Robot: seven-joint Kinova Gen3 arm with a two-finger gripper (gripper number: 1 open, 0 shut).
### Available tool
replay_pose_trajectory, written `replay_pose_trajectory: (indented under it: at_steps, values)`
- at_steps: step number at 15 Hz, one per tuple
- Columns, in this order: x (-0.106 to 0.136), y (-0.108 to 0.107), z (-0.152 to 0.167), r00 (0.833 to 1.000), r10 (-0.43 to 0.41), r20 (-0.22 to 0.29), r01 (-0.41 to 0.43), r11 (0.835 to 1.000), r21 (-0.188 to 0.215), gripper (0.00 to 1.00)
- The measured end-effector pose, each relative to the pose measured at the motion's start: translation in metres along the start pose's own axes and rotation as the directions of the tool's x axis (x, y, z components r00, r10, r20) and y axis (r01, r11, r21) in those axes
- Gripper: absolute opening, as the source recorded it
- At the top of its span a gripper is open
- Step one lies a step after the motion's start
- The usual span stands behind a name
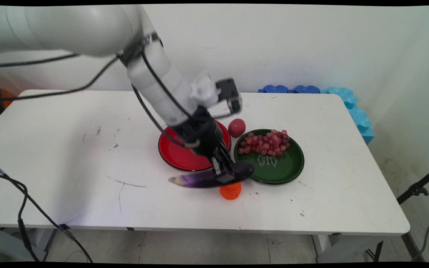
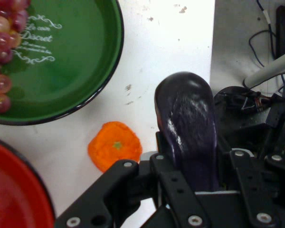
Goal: Place the picked object on the table
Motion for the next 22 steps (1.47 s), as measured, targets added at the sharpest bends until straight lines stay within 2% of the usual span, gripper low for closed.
replay_pose_trajectory:
  at_steps: [5, 9, 22]
  values:
    - [-0.014, 0.016, 0.047, 1.000, 0.011, -0.004, -0.011, 1.000, 0.001, 0.00]
    - [-0.023, 0.020, 0.074, 0.999, 0.040, -0.010, -0.040, 0.999, 0.010, 0.00]
    - [-0.042, 0.019, 0.113, 0.994, 0.104, -0.026, -0.103, 0.994, 0.034, 0.00]
